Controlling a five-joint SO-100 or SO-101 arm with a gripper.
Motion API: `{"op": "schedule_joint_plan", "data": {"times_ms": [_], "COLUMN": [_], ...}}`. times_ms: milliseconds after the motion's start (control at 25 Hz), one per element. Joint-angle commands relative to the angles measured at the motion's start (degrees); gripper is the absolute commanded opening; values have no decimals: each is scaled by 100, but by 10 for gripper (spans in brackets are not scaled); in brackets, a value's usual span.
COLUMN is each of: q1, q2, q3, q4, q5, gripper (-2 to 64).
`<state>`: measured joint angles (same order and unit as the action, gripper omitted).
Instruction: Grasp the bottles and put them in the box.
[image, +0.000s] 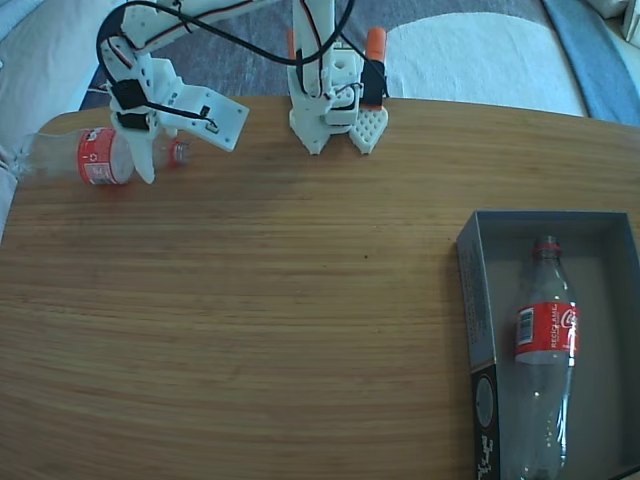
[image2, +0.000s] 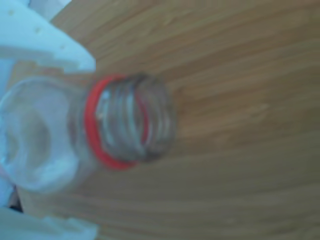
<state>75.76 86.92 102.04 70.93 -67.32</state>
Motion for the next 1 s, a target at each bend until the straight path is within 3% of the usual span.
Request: {"op": "schedule_joint_plan", "data": {"times_ms": [0, 600, 960], "q1": [44, 70, 97], "q2": [220, 211, -466], "q3": [-18, 281, -70], "q4": [-9, -387, -589], "q5": [-62, -70, -70], "gripper": [376, 376, 369]}}
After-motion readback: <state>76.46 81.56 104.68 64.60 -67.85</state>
